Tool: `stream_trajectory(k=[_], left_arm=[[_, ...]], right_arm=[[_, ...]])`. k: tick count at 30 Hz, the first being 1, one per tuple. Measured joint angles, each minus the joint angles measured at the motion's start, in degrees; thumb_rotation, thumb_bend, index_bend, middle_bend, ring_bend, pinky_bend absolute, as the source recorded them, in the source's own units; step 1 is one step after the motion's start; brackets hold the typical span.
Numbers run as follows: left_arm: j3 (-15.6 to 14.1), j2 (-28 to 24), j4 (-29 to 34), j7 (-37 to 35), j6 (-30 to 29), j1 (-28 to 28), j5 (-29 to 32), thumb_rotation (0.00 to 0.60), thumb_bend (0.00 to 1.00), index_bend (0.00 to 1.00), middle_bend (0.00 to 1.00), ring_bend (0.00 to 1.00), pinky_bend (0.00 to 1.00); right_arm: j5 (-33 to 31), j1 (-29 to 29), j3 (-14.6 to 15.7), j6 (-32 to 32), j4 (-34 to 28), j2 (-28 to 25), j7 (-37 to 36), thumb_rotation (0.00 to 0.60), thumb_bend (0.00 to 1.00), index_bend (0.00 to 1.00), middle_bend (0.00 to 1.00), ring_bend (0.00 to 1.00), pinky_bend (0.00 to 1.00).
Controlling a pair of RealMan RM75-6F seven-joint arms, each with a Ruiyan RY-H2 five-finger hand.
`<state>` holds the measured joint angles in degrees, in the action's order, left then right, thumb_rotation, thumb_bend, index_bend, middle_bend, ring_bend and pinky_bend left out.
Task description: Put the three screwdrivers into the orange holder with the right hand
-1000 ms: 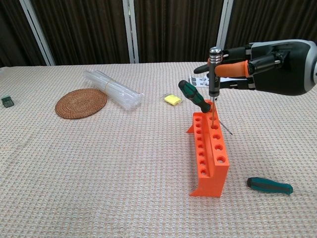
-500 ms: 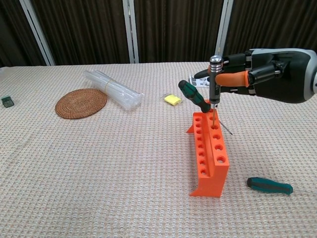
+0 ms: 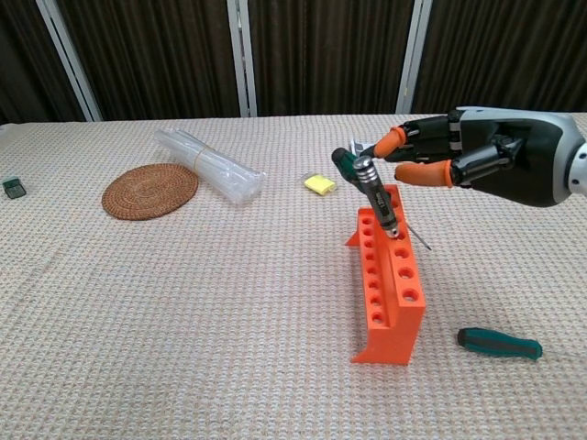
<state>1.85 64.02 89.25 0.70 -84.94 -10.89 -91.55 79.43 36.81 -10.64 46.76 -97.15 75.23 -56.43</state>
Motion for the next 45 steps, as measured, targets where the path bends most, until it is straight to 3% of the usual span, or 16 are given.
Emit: stream_trajectory(k=[7,20,30,35,45], left_arm=[[0.09,-0.14,0.03,0.04,-0.21,0.05,-0.01,0.600,0.14,0.15,0.00,0.00,0.00],[0.37,-0.38,-0.26,-0.44,-0.43,0.23,0.54,0.600,0.14,0.15,0.00,0.00,0.00],[0.43,-0.22,-0.24,-0.37,-0.29,0.06,0.30,0.600,0.14,0.15,0.00,0.00,0.00],[0.42,-0.17,0.10,0.09,-0.07,-0.11,0.17,0.600,0.14,0.15,0.00,0.00,0.00],[0.61,-0.22,0.28,0.53,0.21,-0.29,0.46,0.600,0.14,0.15,0.00,0.00,0.00]], right_arm=[[0.14,-0.25,0.80,0.41,0.85,0.95,1.14,0.600,0.30,0.27,0.13,0.00,0.00],[2.45,0.04,0.91,0.28,-0.79,-5.72,3.65,0.600,0.30,0.28,0.12,0.00,0.00],[1.25,0.44,4.08,-3.80,-0.78,-13.44,18.93,0.600,0.30,0.34,0.12,0.00,0.00],[0.16,0.21,5.71,-4.51,-0.92,-14.36,26.16,0.600,0.29,0.36,0.12,0.00,0.00],[-3.83,0.08,8.51,-5.55,-2.92,-13.68,41.22,0.600,0.17,0.36,0.12,0.00,0.00]])
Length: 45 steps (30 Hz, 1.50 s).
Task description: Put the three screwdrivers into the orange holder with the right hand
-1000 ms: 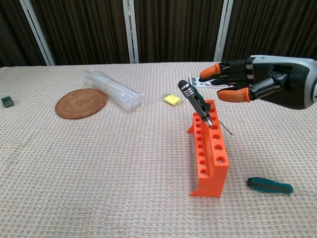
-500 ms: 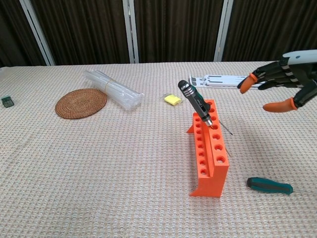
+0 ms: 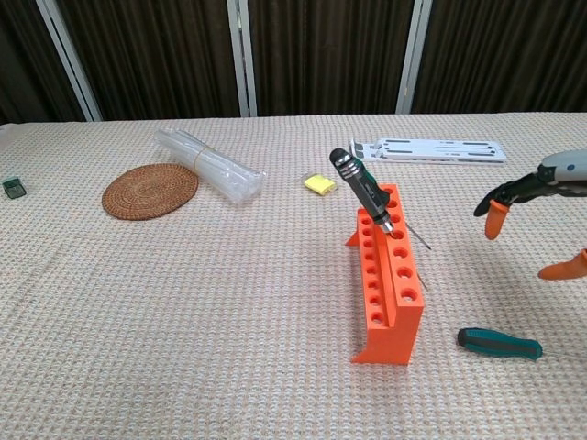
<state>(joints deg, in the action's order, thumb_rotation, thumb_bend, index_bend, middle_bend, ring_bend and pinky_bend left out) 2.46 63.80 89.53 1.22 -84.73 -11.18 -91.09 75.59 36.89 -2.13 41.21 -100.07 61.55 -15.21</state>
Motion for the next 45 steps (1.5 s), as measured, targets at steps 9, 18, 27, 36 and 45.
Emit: stream_trajectory(k=[9,18,27,36,45], left_arm=[[0.21,-0.28,-0.21,-0.01,-0.28,-0.02,0.00,0.600,0.14,0.15,0.00,0.00,0.00],[0.36,-0.31,-0.69,-0.41,-0.13,-0.31,-0.06,0.600,0.14,0.15,0.00,0.00,0.00],[0.42,-0.39,-0.90,-0.76,-0.12,-0.43,-0.09,0.600,0.14,0.15,0.00,0.00,0.00],[0.38,-0.39,-0.79,-0.78,-0.01,-0.50,-0.07,0.600,0.14,0.15,0.00,0.00,0.00],[0.34,-0.45,-0.62,-0.60,-0.03,-0.53,-0.13,0.600,0.14,0.16,0.00,0.00,0.00]], right_arm=[[-4.92,0.28,1.41,0.09,-0.85,3.87,10.14,0.600,0.16,0.38,0.12,0.00,0.00],[-8.71,-0.22,2.87,2.53,0.80,9.14,18.84,0.600,0.16,0.40,0.12,0.00,0.00],[-10.44,-2.15,3.75,7.25,2.56,14.15,24.39,0.600,0.16,0.41,0.12,0.00,0.00],[-11.09,-3.70,3.87,9.83,2.29,16.16,26.45,0.600,0.16,0.41,0.12,0.00,0.00],[-10.20,-4.89,3.57,11.40,3.12,18.24,26.61,0.600,0.16,0.42,0.12,0.00,0.00]])
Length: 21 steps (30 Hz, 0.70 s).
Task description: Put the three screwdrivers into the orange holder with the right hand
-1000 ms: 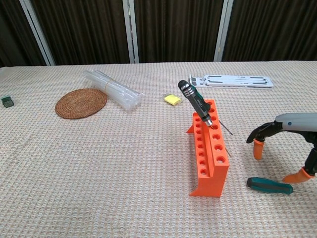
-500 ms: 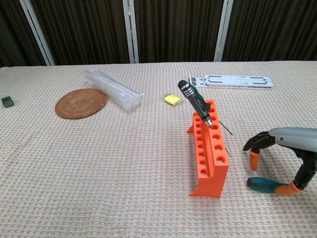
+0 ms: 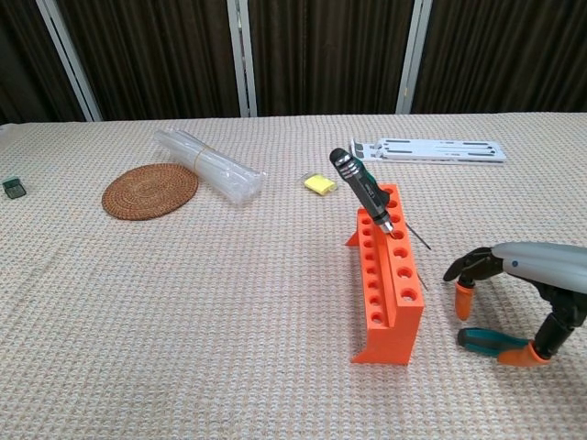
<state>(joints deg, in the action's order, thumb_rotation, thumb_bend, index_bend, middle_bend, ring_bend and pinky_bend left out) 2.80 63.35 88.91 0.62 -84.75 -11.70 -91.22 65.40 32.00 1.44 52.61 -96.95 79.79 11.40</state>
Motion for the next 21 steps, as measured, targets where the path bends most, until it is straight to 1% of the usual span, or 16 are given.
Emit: stream_trajectory(k=[17,19,21], left_arm=[[-0.03,-0.29,0.76,0.60,-0.18,0.04,-0.13,0.600,0.14,0.16,0.00,0.00,0.00],[-0.03,-0.32,0.82,0.67,-0.21,0.04,-0.16,0.600,0.14,0.16,0.00,0.00,0.00],[-0.06,-0.36,0.88,0.76,-0.16,0.04,-0.17,0.600,0.14,0.16,0.00,0.00,0.00]], right_arm=[[1.84,-1.99,-0.64,0.85,4.54,3.42,-2.79,0.600,0.17,0.47,0.14,0.00,0.00],[1.76,-2.13,-0.66,0.67,5.12,3.69,-2.85,0.600,0.19,0.48,0.14,0.00,0.00],[1.72,-2.30,-0.85,0.61,5.55,3.86,-3.11,0.600,0.24,0.50,0.15,0.00,0.00]])
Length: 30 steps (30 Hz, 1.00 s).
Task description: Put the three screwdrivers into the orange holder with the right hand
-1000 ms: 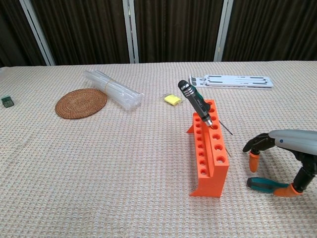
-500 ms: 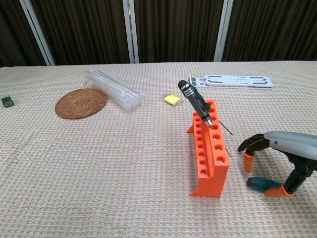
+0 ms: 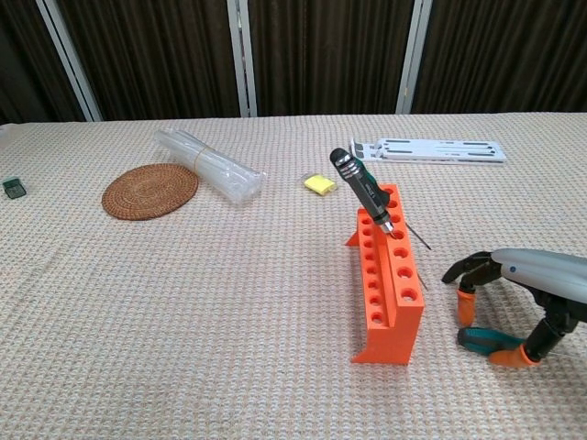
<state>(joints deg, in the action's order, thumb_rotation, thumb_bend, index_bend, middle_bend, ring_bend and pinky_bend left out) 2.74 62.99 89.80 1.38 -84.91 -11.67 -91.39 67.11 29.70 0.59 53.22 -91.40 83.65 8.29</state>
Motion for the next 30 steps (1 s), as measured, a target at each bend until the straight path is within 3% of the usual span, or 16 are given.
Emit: stream_trajectory(k=[7,17,30], left_arm=[[0.02,-0.07,0.34,0.21,-0.02,-0.04,-0.07,0.600,0.14,0.16,0.00,0.00,0.00],[0.02,-0.37,0.60,0.17,-0.30,0.13,-0.07,0.600,0.14,0.16,0.00,0.00,0.00],[-0.03,-0.82,1.69,0.81,-0.76,0.44,-0.23,0.600,0.14,0.16,0.00,0.00,0.00]], right_arm=[[0.29,-0.30,-0.40,-0.13,0.54,0.17,-0.90,0.600,0.39,0.57,0.18,0.00,0.00],[1.53,-0.64,-2.42,0.38,-1.08,-1.82,-5.50,0.600,0.43,0.59,0.19,0.00,0.00],[4.57,-0.58,-8.65,-3.54,-8.84,-14.66,-30.81,0.600,0.44,0.60,0.20,0.00,0.00]])
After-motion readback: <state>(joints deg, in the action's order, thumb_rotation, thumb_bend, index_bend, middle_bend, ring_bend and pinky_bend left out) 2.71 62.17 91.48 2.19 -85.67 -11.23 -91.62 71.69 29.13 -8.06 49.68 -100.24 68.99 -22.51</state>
